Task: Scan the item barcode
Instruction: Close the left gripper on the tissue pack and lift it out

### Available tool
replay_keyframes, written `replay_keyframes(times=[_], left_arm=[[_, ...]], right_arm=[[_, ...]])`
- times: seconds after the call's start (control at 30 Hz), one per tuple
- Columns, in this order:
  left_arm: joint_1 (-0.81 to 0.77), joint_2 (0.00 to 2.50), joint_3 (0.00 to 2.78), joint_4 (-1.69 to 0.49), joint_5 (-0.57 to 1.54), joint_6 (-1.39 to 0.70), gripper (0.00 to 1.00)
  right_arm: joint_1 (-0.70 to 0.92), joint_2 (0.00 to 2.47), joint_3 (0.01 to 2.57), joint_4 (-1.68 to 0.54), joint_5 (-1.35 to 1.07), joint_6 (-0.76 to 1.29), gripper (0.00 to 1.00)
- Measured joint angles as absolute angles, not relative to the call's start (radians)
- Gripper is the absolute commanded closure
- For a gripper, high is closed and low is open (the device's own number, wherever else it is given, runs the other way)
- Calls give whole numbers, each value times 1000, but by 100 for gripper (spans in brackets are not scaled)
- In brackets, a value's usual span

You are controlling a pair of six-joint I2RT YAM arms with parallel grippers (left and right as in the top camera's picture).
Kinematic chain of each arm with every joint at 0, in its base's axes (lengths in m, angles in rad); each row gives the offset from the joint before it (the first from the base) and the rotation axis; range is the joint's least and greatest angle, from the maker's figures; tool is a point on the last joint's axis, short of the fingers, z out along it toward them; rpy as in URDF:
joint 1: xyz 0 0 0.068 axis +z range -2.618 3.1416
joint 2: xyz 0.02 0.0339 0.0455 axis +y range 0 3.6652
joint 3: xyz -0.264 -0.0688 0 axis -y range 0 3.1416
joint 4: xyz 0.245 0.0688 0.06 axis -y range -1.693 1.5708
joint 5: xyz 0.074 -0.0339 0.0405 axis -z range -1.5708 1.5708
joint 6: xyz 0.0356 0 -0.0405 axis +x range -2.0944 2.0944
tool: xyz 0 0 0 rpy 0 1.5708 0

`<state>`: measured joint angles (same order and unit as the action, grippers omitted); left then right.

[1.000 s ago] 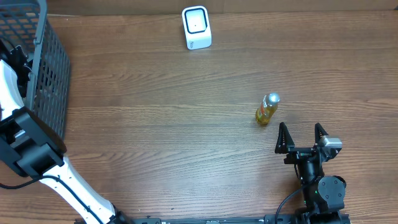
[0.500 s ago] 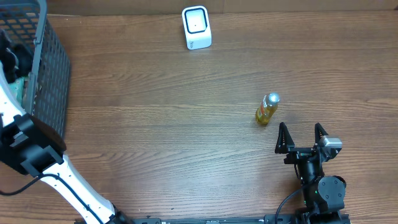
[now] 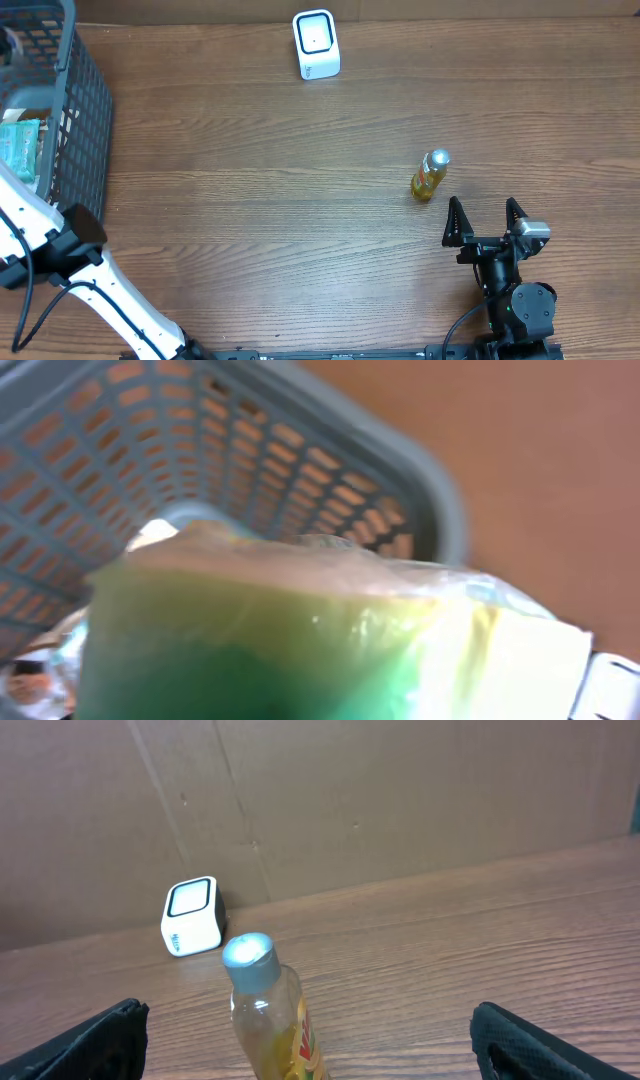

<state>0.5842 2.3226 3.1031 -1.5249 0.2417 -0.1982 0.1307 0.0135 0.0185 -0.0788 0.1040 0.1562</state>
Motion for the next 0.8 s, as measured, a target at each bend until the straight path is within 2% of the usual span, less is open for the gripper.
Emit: replay_keyframes(times=[0.17,0.37,0.8], left_arm=[[557,2276,3111,-1555,360,-235,65],[461,2216,3115,-1664,435,-244,59],[67,2205,3117,-1694,381,-233,54]], right_arm=[[131,14,19,-79,104,157,0],[131,14,19,-78,104,157,0],[131,14,19,-79,104,156,0]])
